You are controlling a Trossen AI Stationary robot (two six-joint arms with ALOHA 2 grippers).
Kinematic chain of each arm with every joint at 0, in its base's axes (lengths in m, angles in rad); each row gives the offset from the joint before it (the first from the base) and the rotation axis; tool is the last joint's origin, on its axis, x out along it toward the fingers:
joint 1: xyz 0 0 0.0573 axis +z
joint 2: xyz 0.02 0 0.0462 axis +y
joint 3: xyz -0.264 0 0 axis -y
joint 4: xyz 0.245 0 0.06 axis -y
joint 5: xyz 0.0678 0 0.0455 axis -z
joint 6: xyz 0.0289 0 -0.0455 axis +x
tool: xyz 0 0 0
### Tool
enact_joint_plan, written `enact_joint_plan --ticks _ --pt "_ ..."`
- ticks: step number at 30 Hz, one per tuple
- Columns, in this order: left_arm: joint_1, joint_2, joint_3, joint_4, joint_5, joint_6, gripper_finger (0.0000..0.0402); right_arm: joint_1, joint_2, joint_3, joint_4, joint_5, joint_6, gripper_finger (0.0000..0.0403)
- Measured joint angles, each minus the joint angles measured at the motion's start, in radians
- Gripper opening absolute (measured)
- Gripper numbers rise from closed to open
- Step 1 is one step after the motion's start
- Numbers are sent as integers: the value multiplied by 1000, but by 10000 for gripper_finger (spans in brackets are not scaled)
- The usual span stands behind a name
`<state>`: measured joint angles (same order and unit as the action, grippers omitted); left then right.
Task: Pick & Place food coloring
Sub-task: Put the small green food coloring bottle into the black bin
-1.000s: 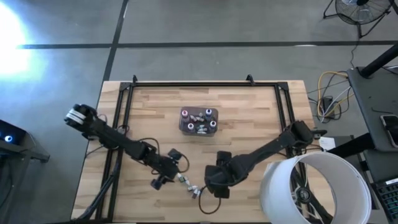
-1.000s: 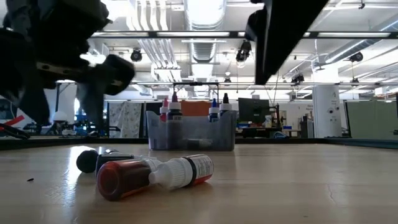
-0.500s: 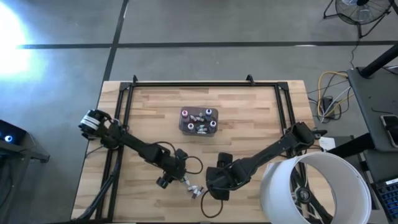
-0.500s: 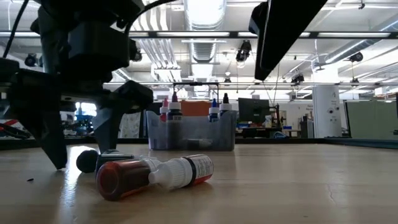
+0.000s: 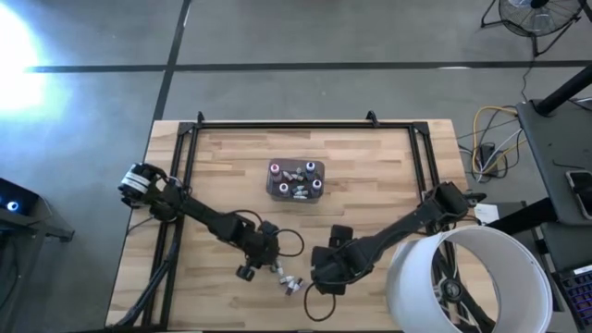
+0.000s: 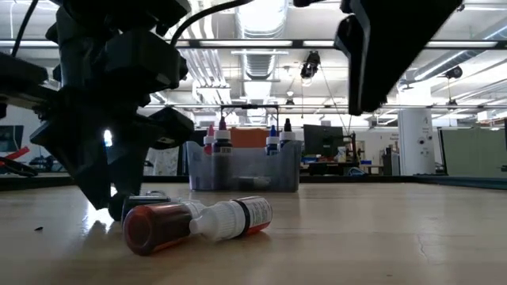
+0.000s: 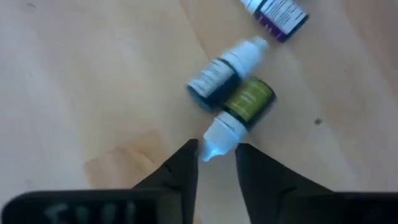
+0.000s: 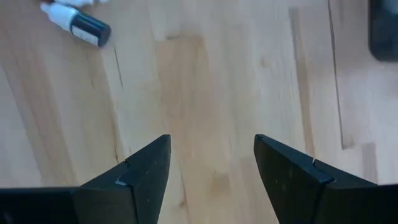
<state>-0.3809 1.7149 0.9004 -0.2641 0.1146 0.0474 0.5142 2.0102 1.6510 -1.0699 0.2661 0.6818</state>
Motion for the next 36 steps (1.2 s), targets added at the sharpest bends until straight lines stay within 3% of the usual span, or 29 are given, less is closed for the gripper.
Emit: enact_joint_plan --ticks 7,15,19,29,36 --pt "-3 -19 2 -14 26 -10 33 31 -8 -29 -25 -1 27 224" --pt "-16 -32 -4 -28 6 -18 30 36 -10 -44 -29 -5 76 224" --pt "-23 -32 -3 -28 0 -79 59 36 -10 -45 -27 -3 71 224" --pt "-57 -32 4 -33 -24 -125 176 36 -10 -49 -16 15 86 224" --pt "-64 -32 9 39 -26 -116 197 35 -10 -49 -14 26 97 224"
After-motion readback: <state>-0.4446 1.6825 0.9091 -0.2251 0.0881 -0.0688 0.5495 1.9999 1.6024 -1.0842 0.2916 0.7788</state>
